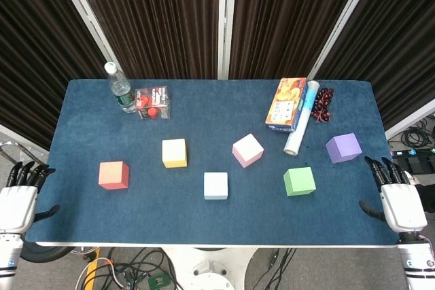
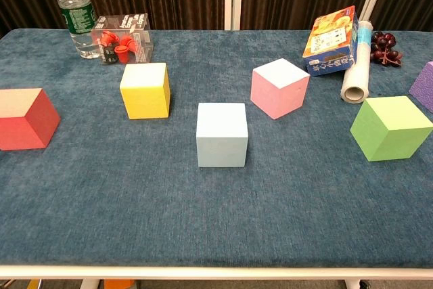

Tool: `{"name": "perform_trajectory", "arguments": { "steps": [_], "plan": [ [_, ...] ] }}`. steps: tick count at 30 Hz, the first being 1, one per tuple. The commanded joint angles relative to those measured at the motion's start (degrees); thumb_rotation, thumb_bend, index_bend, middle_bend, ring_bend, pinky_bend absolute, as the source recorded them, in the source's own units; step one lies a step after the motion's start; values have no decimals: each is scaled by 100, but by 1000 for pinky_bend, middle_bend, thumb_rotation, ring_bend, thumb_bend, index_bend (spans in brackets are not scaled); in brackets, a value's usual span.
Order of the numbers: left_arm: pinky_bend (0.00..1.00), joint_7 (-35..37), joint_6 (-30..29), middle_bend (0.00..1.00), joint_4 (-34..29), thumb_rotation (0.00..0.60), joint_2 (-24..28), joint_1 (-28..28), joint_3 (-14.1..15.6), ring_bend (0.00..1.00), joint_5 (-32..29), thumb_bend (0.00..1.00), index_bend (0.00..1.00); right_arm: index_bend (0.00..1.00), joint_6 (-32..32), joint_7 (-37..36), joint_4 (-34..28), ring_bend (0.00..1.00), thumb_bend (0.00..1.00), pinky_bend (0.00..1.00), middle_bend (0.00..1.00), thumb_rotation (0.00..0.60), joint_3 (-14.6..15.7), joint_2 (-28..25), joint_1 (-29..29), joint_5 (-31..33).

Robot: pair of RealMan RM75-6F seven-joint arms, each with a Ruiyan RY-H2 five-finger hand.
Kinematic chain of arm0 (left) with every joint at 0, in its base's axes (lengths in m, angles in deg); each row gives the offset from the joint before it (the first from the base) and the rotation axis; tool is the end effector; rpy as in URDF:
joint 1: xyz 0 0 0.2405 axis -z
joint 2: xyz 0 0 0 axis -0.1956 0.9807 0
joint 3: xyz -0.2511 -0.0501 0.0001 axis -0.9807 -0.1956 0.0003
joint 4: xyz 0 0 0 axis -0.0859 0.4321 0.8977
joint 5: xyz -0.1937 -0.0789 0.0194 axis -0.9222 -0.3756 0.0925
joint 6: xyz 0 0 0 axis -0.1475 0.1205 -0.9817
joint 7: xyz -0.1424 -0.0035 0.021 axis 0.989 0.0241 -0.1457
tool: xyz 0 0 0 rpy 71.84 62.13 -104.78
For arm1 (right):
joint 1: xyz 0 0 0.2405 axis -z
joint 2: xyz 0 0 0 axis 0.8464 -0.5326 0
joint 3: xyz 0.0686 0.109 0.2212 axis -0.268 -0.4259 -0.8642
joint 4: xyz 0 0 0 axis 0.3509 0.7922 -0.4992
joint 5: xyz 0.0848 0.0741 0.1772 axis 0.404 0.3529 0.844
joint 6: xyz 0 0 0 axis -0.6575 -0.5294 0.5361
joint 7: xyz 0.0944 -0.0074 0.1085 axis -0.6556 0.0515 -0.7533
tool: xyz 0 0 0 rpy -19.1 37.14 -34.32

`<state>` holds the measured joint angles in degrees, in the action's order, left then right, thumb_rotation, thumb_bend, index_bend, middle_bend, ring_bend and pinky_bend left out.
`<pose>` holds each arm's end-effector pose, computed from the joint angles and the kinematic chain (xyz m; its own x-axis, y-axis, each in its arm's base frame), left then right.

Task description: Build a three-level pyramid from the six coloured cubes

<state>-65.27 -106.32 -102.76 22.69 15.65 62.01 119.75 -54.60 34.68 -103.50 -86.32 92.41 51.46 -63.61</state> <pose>-0.3178 0.1746 0.1437 0.5120 0.0218 0.8587 0.8585 0.0218 -0.5124 -0.2998 -0.1907 0.1610 0.4473 -0.0204 0.8942 -0.8934 -0.0561 0.4457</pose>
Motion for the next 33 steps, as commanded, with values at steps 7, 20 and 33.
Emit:
{"name": "perform_trajectory", "arguments": {
  "steps": [7,20,33],
  "plan": [
    [29,21,-56,167,37,600,-36,-30,4,76,28,0,221,0,29,-88,-22,50,87,119,135,600,35,-24,-25,-69],
    [29,65,-83,166,67,600,-40,-35,-1,76,75,0,221,0,988,-669,-555,56,82,119,164,600,59,-25,-958,-891],
    [30,156,-44,166,138,600,-14,-46,24,76,80,0,221,0,2755,-954,-320,51,36,118,193,600,-432,1593,-2415,-46]
  ]
}}
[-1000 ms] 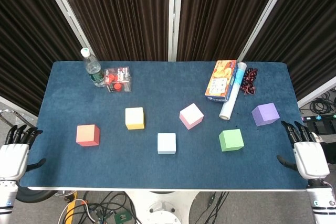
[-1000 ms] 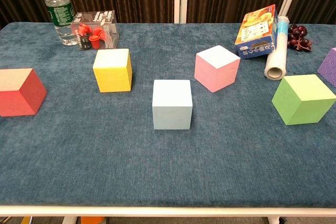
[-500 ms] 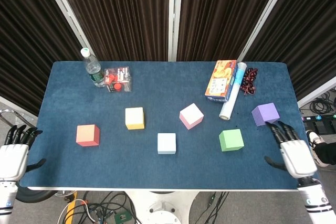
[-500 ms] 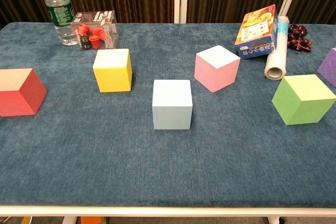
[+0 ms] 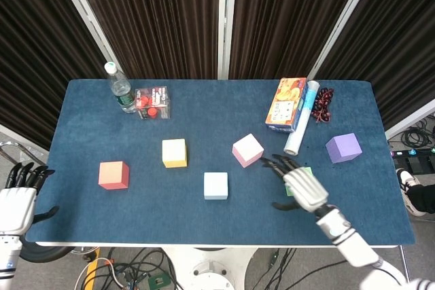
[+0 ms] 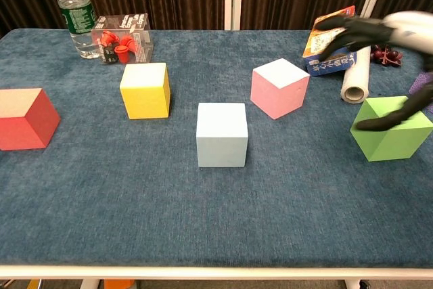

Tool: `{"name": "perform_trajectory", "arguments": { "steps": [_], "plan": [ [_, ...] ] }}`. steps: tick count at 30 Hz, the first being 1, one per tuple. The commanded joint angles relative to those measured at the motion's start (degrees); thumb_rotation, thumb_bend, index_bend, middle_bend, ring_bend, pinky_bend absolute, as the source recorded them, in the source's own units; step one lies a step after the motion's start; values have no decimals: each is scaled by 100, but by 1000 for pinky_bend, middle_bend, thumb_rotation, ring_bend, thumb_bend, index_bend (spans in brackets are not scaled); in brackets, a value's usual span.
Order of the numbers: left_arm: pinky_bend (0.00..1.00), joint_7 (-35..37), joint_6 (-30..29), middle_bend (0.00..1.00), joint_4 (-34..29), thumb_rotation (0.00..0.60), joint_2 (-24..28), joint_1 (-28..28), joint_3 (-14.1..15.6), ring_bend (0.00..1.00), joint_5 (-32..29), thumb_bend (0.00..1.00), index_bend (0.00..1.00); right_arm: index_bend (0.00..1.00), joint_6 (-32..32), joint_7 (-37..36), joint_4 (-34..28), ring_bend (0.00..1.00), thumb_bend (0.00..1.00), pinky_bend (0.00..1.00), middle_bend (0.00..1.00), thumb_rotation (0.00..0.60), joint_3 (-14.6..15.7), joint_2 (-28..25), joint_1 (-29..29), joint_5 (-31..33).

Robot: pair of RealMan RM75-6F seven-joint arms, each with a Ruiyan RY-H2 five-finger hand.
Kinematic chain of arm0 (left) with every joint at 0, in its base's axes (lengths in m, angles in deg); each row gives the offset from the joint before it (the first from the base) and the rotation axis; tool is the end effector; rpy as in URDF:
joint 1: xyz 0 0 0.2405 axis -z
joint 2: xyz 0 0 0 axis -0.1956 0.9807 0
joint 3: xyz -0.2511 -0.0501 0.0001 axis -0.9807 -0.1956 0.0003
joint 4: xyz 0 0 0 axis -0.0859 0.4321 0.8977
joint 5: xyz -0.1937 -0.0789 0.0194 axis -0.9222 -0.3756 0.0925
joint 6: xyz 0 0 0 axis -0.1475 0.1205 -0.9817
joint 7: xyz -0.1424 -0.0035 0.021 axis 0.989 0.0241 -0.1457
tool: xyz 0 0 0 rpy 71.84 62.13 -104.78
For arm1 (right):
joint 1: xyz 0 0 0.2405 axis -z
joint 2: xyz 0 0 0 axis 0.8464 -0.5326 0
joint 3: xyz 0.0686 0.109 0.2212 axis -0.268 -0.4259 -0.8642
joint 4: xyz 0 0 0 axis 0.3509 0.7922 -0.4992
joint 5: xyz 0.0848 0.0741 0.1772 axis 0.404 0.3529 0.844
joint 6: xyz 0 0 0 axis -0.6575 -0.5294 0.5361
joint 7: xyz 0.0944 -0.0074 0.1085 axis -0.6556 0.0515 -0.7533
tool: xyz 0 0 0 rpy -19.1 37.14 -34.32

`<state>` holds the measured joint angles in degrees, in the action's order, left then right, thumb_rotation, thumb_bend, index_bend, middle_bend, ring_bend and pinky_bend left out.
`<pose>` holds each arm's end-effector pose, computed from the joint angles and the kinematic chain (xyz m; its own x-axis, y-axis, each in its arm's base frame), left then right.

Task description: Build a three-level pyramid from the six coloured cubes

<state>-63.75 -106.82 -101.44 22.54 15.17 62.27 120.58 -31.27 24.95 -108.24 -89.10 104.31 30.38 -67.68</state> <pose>-0.3215 0.1714 0.1448 0.5079 0.0182 0.8612 0.8611 0.0172 -0.5082 -0.1708 -0.2618 0.0434 0.2027 -0.3629 0.9095 -0.8916 -0.4525 0.0181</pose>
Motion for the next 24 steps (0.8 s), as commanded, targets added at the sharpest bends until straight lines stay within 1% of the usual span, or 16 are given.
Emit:
{"name": "perform_trajectory", "arguments": {
  "steps": [1,3,5,10,15,19,21,23,24],
  "plan": [
    [30,8,11,166,12,600,0,6,-5,76,-5,0,221,0,513,38,202,50,31,118,190,600,-183,520,-381,454],
    [30,19,29,166,34,600,-5,17,-8,76,-4,0,221,0,706,110,351,45,17,109,183,600,-240,792,-547,652],
    [30,40,62,166,43,600,4,27,-1,76,-8,0,221,0,864,179,483,36,14,79,177,600,-298,1049,-694,855],
    [30,108,79,166,99,600,8,42,-17,76,-14,0,221,0,1064,327,853,10,12,23,154,600,-433,1592,-992,1202],
    [30,200,102,166,184,600,12,46,-15,76,-20,0,221,0,1102,536,1239,9,12,14,153,600,-533,2034,-1202,1452],
    [30,291,137,166,259,600,4,56,-6,76,-17,0,221,0,1181,530,1498,10,31,13,156,600,-571,2329,-1346,1605],
    [30,342,143,167,295,600,-3,60,-8,76,-14,0,221,0,1178,530,1663,10,78,13,190,600,-547,2495,-1396,1620],
    [30,388,148,167,333,600,-12,61,-3,76,-7,0,221,12,1072,426,1821,25,115,13,250,600,-534,2679,-1404,1562],
    [30,403,148,167,350,600,-16,60,-1,76,-6,0,221,36,995,386,1902,46,136,13,298,600,-520,2757,-1397,1509]
  ]
}}
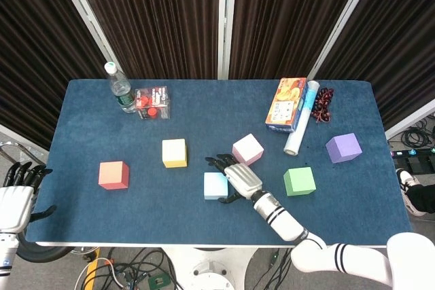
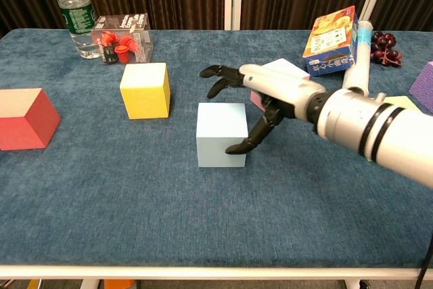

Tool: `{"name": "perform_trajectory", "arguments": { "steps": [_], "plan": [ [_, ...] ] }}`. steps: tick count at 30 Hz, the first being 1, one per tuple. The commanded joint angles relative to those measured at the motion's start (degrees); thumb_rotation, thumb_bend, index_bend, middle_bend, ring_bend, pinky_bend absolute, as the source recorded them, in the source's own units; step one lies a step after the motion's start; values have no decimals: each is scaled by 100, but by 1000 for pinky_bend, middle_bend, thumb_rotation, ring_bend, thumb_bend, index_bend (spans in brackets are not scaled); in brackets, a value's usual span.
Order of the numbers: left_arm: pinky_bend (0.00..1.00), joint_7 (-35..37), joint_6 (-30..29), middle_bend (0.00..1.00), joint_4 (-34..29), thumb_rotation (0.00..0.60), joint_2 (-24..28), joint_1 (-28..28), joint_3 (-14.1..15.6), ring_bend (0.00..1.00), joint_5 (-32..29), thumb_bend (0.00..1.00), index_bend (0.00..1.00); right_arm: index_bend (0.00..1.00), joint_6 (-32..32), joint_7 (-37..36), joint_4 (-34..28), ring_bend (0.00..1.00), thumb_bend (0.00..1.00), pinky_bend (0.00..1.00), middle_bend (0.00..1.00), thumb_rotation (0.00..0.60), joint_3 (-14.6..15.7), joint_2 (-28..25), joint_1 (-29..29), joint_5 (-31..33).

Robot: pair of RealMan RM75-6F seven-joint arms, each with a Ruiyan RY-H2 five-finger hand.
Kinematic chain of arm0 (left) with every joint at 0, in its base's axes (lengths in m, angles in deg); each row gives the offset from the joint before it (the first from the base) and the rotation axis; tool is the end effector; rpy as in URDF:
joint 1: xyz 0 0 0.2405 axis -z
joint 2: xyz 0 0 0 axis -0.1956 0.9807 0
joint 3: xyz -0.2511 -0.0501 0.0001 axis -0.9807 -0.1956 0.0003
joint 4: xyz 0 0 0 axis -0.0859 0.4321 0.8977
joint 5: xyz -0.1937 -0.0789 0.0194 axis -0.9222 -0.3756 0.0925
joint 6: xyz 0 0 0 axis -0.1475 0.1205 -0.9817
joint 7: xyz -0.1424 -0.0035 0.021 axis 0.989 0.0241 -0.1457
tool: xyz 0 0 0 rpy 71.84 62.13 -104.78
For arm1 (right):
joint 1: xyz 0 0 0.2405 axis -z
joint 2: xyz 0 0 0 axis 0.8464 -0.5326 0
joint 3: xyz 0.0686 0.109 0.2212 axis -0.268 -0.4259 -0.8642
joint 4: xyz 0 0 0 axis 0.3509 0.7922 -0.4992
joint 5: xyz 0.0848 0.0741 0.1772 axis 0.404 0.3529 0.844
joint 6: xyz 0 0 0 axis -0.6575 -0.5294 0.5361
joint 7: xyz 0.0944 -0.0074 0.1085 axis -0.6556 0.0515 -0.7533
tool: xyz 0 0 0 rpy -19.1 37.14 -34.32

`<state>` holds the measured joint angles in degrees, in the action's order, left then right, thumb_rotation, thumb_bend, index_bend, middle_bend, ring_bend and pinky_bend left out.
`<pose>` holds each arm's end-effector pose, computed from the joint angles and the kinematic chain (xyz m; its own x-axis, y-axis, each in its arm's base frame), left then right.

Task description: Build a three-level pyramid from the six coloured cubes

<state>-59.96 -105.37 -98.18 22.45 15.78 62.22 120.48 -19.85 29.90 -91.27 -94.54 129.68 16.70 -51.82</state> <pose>-0.3323 0.1757 0.1471 0.4978 0.0331 0.8666 0.8668 0.0127 -0.4984 -0.1002 -0.3026 -0.0820 0.1341 -0.5122 0.8484 -0.9062 -0.4098 -0.1041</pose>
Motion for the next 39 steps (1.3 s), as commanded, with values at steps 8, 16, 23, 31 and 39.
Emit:
{"name": "perform_trajectory", "arguments": {
  "steps": [8,16,23,31,39],
  "plan": [
    [30,125,-38,166,129,600,-35,-21,8,76,24,0,221,122,-608,-410,514,127,200,14,429,600,-76,280,-52,-405],
    [30,116,-37,166,127,600,-42,-29,13,76,16,0,221,123,-329,-500,748,127,200,14,421,600,-473,89,-423,-199],
    [30,55,-19,166,74,600,-33,-27,-1,76,-24,0,221,123,208,-487,1294,112,200,14,402,600,-563,235,-822,89],
    [31,-3,-4,167,10,600,-2,-28,-16,76,-68,0,221,119,350,-838,1790,112,200,14,393,600,-560,399,-1072,20],
    [30,-58,45,166,-6,600,-10,-4,-26,76,-97,0,221,106,422,-997,2122,98,199,12,378,600,-506,545,-1227,10]
  ]
}}
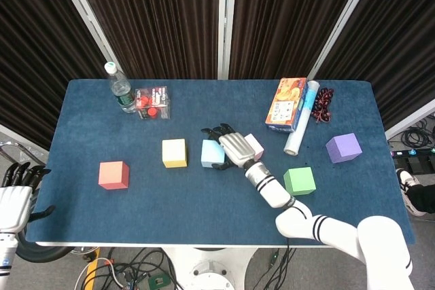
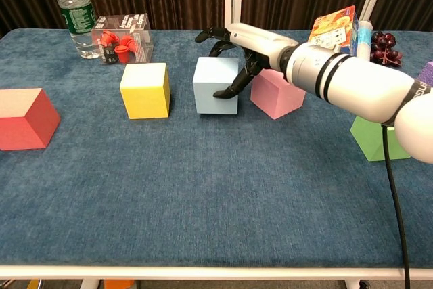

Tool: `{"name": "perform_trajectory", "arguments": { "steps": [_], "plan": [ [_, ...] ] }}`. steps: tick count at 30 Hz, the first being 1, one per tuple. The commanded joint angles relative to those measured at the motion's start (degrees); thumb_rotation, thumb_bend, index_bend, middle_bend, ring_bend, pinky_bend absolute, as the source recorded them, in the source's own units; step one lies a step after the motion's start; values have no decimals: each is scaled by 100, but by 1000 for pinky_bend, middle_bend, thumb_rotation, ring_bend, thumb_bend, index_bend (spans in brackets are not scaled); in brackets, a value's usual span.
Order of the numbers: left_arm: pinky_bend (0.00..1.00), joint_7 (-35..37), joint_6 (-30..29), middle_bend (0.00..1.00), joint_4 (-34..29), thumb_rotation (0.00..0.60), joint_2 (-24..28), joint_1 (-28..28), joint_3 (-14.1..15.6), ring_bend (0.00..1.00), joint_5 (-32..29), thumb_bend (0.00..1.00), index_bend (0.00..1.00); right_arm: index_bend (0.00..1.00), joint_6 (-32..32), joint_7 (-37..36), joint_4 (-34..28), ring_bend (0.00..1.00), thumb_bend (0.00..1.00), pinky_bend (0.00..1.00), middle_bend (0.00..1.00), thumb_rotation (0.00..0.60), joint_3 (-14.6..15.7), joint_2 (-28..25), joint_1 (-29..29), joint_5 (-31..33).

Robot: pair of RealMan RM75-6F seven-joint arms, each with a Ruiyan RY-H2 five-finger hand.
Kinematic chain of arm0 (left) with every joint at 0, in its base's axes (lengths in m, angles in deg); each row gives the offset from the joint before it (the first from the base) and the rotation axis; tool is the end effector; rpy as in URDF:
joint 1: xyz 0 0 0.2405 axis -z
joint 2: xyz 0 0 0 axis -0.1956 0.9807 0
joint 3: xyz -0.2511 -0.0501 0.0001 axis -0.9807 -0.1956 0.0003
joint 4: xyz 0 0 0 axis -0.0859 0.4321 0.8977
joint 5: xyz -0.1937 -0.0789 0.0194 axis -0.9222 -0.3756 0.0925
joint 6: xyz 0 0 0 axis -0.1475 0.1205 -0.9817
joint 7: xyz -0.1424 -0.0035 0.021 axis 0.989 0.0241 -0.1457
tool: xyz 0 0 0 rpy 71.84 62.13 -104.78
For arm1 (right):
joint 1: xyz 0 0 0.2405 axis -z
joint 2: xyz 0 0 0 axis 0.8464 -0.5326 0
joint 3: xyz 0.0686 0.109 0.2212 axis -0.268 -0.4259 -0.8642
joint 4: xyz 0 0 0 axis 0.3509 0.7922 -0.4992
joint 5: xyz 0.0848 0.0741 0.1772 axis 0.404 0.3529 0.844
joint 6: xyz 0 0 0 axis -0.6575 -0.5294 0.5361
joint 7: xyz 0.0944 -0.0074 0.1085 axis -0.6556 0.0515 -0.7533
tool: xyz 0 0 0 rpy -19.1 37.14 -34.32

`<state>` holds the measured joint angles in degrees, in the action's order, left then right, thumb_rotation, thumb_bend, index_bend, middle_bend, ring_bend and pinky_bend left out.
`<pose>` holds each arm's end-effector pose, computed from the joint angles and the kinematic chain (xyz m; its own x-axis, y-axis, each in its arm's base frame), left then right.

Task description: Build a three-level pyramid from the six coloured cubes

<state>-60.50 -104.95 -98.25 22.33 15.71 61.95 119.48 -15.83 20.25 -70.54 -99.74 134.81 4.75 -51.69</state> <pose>-0.3344 0.1762 0.1470 0.5010 0.0379 0.8646 0.8642 0.0308 -0.5022 -0.0796 -0.3872 -0.0844 0.1664 -0.4148 0.8946 -0.9015 -0.4316 -0.0325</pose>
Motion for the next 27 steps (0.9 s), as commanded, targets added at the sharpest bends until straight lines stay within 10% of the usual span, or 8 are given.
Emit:
{"name": "perform_trajectory", "arguments": {
  "steps": [1,27],
  "plan": [
    [30,-3,2,166,1,600,4,6,0,76,8,0,221,105,33,-50,79,98,200,12,377,600,16,46,-51,-1],
    [30,-9,57,167,112,600,65,223,-44,76,277,0,221,0,131,157,-52,0,200,0,115,600,29,17,-116,390]
  ]
}}
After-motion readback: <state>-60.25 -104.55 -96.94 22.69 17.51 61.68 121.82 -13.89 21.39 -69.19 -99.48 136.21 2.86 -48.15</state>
